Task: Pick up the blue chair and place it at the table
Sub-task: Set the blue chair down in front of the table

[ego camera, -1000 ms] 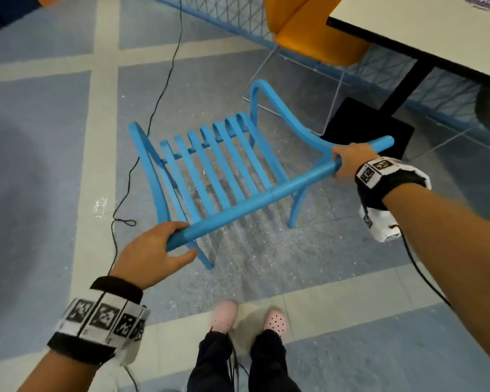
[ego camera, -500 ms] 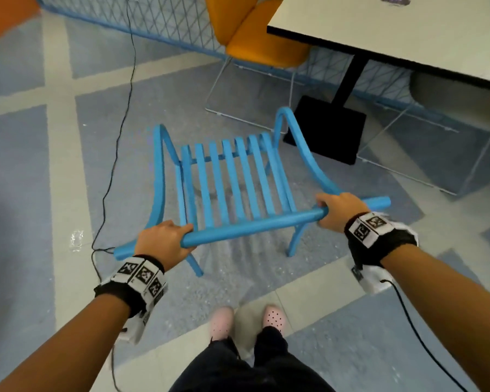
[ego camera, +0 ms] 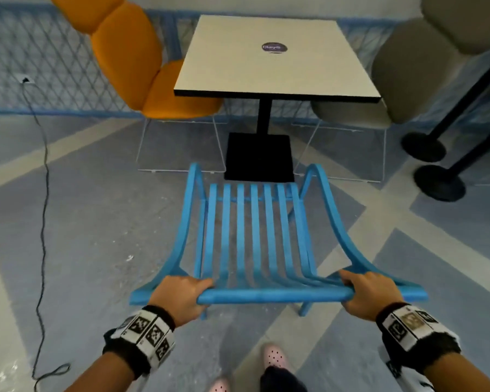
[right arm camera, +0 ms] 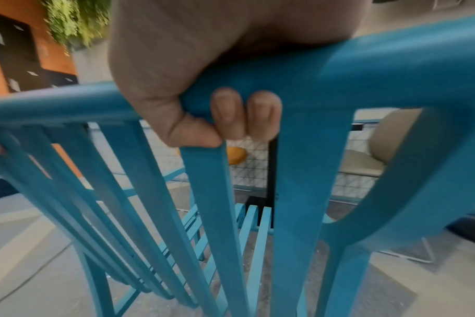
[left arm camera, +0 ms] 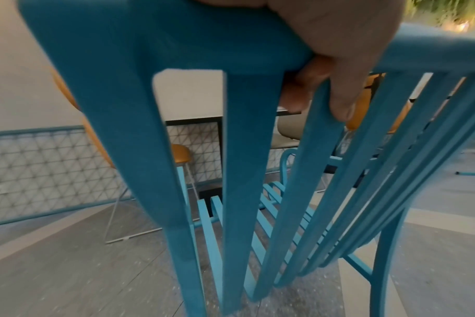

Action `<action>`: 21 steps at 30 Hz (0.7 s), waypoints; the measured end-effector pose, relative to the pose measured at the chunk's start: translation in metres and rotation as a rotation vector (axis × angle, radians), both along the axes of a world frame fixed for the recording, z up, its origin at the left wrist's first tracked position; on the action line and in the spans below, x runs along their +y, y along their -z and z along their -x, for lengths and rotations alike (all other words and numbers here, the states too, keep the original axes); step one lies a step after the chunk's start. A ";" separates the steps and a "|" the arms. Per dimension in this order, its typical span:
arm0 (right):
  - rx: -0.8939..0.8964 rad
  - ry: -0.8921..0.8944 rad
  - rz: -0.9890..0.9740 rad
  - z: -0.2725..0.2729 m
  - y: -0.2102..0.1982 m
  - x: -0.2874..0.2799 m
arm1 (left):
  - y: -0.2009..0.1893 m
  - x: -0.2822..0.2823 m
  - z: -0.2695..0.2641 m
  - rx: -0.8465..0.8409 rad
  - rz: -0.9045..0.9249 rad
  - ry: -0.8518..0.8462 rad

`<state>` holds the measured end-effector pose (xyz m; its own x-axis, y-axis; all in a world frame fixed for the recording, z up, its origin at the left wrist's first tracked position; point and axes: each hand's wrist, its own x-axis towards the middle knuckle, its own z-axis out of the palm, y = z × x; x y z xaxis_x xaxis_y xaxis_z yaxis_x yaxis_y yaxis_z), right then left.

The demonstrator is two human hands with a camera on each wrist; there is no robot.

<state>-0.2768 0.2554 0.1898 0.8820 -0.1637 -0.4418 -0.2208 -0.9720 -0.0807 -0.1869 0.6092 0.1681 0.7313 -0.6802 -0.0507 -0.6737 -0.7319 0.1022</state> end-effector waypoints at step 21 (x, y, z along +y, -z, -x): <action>-0.080 -0.113 0.014 -0.202 -0.007 -0.093 | -0.033 -0.119 -0.188 0.165 -0.097 -0.319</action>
<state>-0.0745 0.1625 0.1972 0.9277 -0.0668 -0.3672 -0.1028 -0.9915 -0.0795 0.0010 0.4904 0.2015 0.8823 -0.4055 -0.2389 -0.3902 -0.9141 0.1106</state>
